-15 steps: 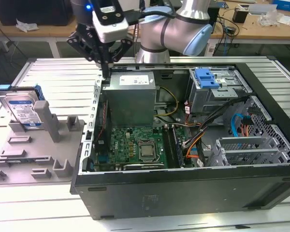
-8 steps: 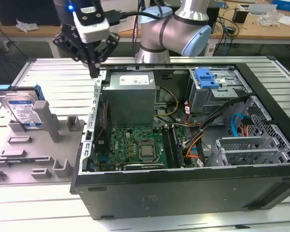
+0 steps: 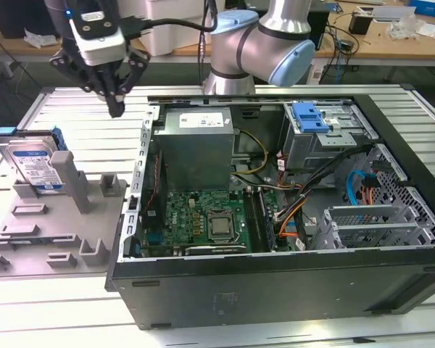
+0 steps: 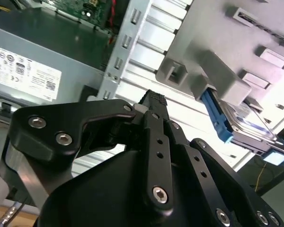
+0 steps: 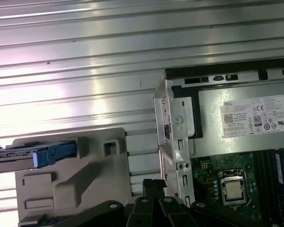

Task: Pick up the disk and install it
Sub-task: 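Reach for the disk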

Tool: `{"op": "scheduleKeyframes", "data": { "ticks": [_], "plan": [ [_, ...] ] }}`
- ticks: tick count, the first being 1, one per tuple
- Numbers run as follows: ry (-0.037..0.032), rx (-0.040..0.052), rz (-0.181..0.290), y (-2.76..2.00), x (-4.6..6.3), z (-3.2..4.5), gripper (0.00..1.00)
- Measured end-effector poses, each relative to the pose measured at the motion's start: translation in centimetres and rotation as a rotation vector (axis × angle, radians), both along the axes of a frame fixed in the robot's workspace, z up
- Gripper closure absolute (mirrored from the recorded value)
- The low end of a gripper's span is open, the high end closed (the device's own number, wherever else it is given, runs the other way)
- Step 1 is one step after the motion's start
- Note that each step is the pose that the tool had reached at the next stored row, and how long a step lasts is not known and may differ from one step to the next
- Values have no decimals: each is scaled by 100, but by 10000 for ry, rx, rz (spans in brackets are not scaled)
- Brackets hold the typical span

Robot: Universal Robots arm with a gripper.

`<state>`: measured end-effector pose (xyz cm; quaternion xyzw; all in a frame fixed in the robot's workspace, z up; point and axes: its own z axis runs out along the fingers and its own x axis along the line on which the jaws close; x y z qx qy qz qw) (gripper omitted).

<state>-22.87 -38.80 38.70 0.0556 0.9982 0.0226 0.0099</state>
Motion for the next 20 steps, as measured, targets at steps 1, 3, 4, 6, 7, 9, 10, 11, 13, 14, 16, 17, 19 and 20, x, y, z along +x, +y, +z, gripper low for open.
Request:
{"op": "scheduleKeyframes", "data": {
  "ticks": [1, 3, 4, 6, 7, 9, 10, 11, 13, 14, 16, 17, 19, 20],
  "plan": [
    [0, 0, 0, 6, -37, -3, 89],
    [0, -1, -5, 20, -136, -10, 89],
    [0, 0, -8, 29, -205, -14, 89],
    [-1, 0, -8, 37, -282, -18, 89],
    [0, -1, -13, 47, -361, -21, 89],
    [0, -1, -14, 56, -438, -25, 89],
    [-1, 0, -18, 66, -509, -30, 89],
    [0, -1, -21, 76, -579, -33, 89],
    [1, -1, -24, 92, -677, -39, 89],
    [0, -1, -27, 98, -710, -42, 89],
    [-1, 0, -31, 113, -793, -49, 89],
    [0, 0, -31, 126, -857, -54, 89],
    [0, 0, -34, 147, -943, -63, 89],
    [0, -1, -35, 160, -996, -69, 89]
  ]
}}
